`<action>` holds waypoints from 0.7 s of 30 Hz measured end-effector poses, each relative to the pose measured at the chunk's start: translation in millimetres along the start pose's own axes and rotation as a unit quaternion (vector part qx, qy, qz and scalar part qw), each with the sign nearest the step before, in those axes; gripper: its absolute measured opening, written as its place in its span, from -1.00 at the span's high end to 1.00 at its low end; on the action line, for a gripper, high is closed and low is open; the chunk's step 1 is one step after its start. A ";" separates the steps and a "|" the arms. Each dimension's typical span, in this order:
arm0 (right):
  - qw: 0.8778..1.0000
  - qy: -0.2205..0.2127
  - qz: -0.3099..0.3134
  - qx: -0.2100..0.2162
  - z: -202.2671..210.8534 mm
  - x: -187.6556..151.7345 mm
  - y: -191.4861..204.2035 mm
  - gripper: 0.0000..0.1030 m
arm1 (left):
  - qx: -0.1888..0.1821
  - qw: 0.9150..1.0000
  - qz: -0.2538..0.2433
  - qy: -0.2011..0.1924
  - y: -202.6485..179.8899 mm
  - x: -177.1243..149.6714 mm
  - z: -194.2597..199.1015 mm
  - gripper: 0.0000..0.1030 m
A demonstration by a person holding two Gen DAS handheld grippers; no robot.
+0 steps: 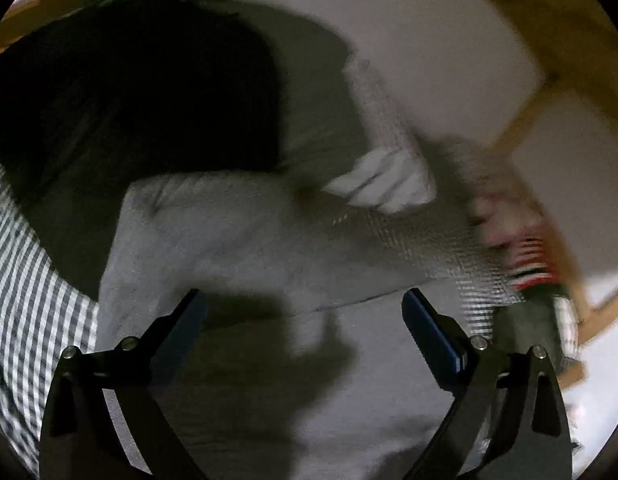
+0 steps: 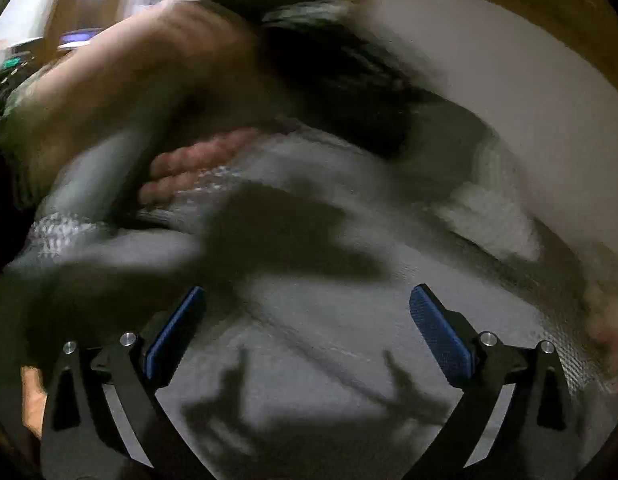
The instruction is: Fold large clothes
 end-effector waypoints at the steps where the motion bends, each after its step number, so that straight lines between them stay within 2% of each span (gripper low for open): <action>1: 0.998 0.017 -0.049 -0.038 -7.9 -7.2 -34.5 -0.95 | 0.022 1.000 0.000 0.004 3.5 -8.4 -11.7 -0.86; 2: 0.993 0.032 -0.094 -0.060 -15.6 -11.3 -62.1 -0.94 | 0.047 0.999 -0.003 0.007 10.1 -15.7 -22.7 -0.86; 3: 0.985 0.048 -0.153 -0.067 -26.2 -20.7 -94.3 -0.94 | 0.092 0.996 -0.009 0.008 18.2 -24.4 -38.0 -0.86; 4: 0.978 0.067 -0.185 -0.063 -37.0 -28.8 -112.8 -0.94 | 0.136 0.990 -0.022 0.008 27.0 -31.6 -52.6 -0.86; 5: 0.966 0.149 -0.202 -0.063 -65.6 -45.6 -131.9 -0.94 | 0.154 0.987 -0.035 0.011 33.8 -35.4 -63.1 -0.86; 7: 0.955 0.226 -0.187 -0.054 -96.1 -71.2 -134.2 -0.95 | 0.167 0.983 -0.078 -0.018 35.8 -44.0 -71.1 -0.89; 9: 0.965 0.176 -0.188 -0.052 -94.5 -83.9 -131.2 -0.95 | 0.170 0.983 -0.064 -0.026 34.3 -40.7 -69.4 -0.89; 11: 0.965 0.166 -0.190 -0.068 -82.5 -80.1 -125.4 -0.94 | 0.165 0.985 -0.051 -0.028 37.7 -37.3 -69.7 -0.90; 12: 0.966 0.146 -0.203 -0.068 -73.9 -72.4 -124.1 -0.94 | 0.169 0.984 -0.058 -0.029 37.0 -37.6 -71.2 -0.91; 13: 0.969 0.103 -0.217 -0.056 -61.5 -61.7 -122.0 -0.94 | 0.173 0.982 -0.063 -0.030 35.7 -38.2 -72.0 -0.91; 14: 0.971 0.080 -0.219 -0.056 -56.1 -50.9 -119.7 -0.94 | 0.176 0.982 -0.066 -0.032 33.7 -38.7 -73.5 -0.91; 16: 0.973 0.101 -0.194 -0.068 -68.6 -42.6 -114.4 -0.94 | 0.180 0.981 -0.070 -0.035 25.3 -40.6 -82.5 -0.91; 18: 0.965 0.180 -0.185 -0.048 -112.0 -57.8 -104.7 -0.95 | 0.181 0.980 -0.073 -0.037 23.3 -41.6 -83.9 -0.91; 19: 0.965 0.158 -0.203 -0.045 -115.0 -67.2 -105.2 -0.95 | 0.180 0.980 -0.073 -0.038 25.5 -43.2 -83.8 -0.91; 21: 0.964 0.165 -0.205 -0.041 -113.4 -68.0 -105.3 -0.95 | 0.180 0.980 -0.074 -0.039 24.6 -43.1 -85.9 -0.91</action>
Point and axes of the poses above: each gripper's, at about its wrist camera, not at the fingertips, and z roughly against the way its jaws point, y to its left, x to its top, the point moved 1 cm from there along -z, roughly the way its jaws point, and after that the axes turned 5 degrees about z, right-handed, at the moved point
